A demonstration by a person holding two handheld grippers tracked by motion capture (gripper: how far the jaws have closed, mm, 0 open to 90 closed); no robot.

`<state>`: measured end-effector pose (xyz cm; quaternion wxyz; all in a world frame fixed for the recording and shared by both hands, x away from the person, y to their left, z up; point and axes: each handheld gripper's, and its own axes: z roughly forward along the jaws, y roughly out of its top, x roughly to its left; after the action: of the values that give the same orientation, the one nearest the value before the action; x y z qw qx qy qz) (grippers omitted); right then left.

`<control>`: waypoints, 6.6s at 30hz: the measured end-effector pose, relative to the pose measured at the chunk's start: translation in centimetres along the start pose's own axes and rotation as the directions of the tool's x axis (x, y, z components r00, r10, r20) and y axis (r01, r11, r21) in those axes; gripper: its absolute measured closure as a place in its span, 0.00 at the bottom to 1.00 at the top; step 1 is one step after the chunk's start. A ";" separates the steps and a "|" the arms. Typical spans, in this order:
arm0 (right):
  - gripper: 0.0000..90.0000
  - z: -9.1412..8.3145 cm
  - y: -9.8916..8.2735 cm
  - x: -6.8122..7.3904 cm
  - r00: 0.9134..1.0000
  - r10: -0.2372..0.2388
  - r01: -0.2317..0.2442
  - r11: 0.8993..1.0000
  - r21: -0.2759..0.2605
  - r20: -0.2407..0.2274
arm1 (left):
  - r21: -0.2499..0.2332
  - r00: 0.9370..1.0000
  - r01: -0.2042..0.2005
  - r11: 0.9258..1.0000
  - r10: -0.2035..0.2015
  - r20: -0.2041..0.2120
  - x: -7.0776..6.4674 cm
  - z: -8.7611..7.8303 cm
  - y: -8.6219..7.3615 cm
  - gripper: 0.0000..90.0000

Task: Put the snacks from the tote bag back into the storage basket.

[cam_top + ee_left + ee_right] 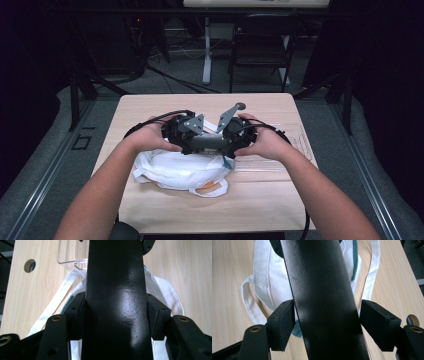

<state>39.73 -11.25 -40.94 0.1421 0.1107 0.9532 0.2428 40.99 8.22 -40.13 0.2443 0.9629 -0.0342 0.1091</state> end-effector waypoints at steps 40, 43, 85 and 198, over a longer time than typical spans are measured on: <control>0.45 0.6 -0.2 0.0 0.995 -0.098 0.100 0.991 0.083 -0.031 | -0.006 0.998 -0.058 0.998 0.058 -0.016 -0.3 0.4 0.4 0.47; 0.46 0.5 -0.2 0.0 0.995 -0.096 0.099 0.992 0.085 -0.031 | -0.009 0.998 -0.055 0.998 0.055 -0.020 -0.3 0.4 0.4 0.47; 0.47 0.3 -0.3 -0.4 0.992 -0.122 0.123 0.988 0.091 -0.017 | -0.027 0.996 0.036 0.999 -0.038 -0.077 -0.1 -3.0 -1.3 0.37; 0.47 0.8 -14.6 -8.4 0.997 0.000 -0.022 0.963 0.270 0.082 | -0.158 0.806 0.499 0.852 -0.523 -0.277 -7.5 0.2 -14.8 0.45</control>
<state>45.71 -25.81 -47.01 0.1632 0.1442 0.9702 0.1065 35.46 21.21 -48.81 0.3042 0.8968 0.2608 0.1877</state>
